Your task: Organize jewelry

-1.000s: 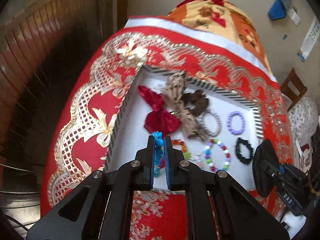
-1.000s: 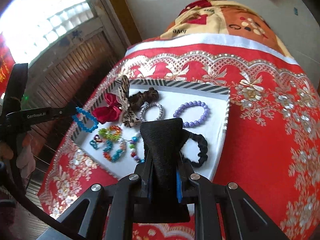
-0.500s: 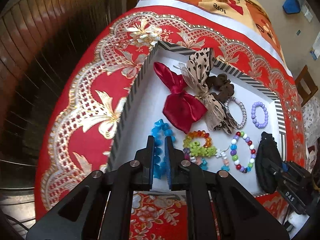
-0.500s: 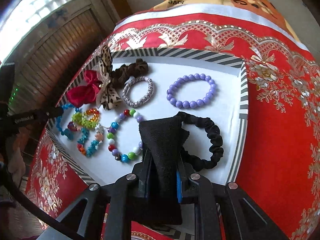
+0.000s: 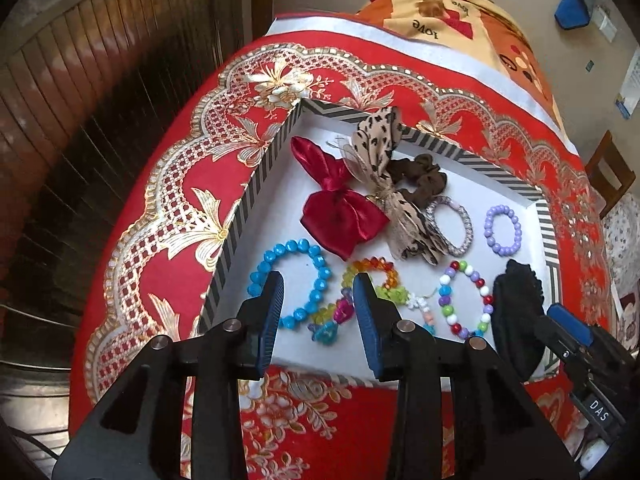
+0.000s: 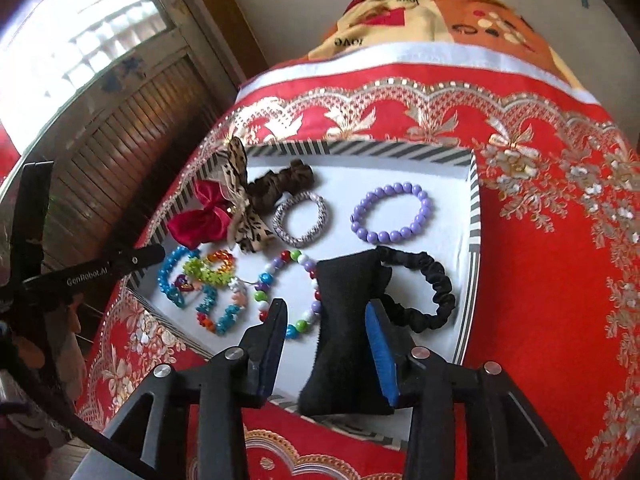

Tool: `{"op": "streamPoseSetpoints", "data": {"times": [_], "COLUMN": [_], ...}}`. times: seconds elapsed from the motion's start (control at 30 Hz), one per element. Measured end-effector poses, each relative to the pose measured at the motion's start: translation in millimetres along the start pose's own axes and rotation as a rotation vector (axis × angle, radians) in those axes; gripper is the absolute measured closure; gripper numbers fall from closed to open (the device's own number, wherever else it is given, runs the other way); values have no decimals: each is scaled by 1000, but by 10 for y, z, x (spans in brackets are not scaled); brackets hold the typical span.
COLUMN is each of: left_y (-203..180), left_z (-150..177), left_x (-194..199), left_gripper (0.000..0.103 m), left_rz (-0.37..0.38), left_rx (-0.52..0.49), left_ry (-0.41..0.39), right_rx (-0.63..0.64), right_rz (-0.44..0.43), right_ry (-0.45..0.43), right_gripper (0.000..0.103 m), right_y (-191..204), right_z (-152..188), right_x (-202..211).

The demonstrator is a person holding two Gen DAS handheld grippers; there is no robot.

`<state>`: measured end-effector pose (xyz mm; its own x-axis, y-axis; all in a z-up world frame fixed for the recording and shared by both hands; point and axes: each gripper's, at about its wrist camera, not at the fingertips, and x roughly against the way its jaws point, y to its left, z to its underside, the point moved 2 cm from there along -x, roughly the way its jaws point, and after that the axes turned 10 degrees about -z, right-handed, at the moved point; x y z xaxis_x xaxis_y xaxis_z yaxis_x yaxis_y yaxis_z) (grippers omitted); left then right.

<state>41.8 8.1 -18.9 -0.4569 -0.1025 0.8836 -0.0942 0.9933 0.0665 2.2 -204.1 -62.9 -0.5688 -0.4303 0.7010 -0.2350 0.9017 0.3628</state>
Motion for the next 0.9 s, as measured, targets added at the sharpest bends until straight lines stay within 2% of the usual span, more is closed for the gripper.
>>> {"op": "streamPoseSetpoints", "data": {"times": [0.43,0.9], "left_y": [-183,-314], "left_z": [312,530], "left_x": [381,793], "left_gripper": [68,68], "left_rz": [-12,-29], "left_rx": [-40,-76], "left_ry": [-39,-119], "right_rx": [14,22], "right_rz": [40,75], "right_ry": [-52,-103], "right_gripper": [59,59], "right_y": [279,527], "right_z": [94,181], "right_x": [212,495]}}
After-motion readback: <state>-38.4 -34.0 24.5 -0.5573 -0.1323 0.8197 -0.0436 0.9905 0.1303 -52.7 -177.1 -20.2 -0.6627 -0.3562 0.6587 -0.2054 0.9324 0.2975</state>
